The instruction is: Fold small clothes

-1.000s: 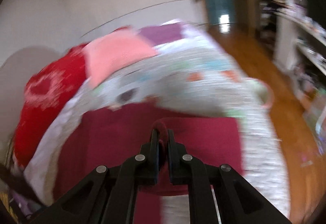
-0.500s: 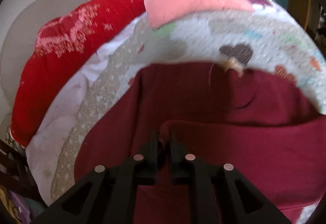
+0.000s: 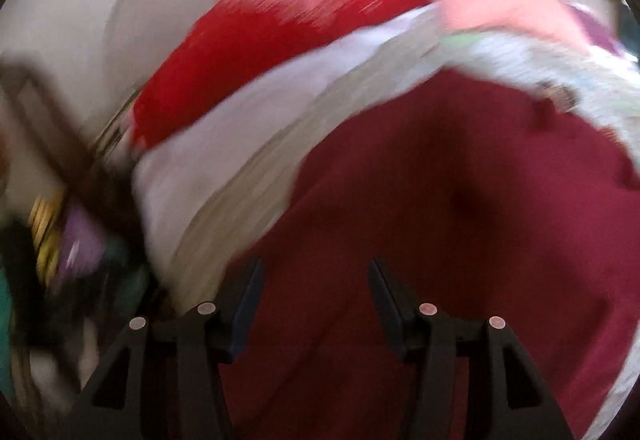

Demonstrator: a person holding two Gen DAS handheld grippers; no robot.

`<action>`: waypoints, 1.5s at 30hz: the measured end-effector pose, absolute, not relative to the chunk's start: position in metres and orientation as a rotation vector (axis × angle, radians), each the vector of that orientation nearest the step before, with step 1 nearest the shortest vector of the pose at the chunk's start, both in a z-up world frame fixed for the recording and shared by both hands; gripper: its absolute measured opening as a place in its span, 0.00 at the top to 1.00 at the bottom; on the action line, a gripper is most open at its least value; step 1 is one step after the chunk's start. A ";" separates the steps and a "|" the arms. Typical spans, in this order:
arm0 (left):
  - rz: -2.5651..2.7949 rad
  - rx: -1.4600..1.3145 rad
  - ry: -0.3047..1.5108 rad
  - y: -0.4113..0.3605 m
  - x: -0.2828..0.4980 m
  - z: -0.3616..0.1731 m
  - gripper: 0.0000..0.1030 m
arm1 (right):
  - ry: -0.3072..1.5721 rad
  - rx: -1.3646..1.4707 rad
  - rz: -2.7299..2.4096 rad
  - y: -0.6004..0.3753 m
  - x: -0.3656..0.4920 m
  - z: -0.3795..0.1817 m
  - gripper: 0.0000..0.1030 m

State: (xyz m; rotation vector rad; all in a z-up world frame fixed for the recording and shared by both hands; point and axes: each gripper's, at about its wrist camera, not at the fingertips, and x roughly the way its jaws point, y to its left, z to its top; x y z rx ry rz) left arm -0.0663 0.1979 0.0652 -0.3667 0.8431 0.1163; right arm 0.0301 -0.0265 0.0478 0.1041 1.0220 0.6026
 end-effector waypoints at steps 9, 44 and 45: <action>0.082 -0.353 0.853 0.184 -0.066 0.065 0.11 | 1.104 0.056 0.576 -0.004 -0.007 -0.001 0.43; -0.105 -0.168 0.906 0.094 -0.009 0.068 0.11 | 0.872 0.133 -0.184 -0.312 0.042 0.094 0.40; -0.120 -0.169 0.914 0.089 0.000 0.066 0.11 | 0.875 0.175 -0.169 -0.316 0.037 0.088 0.40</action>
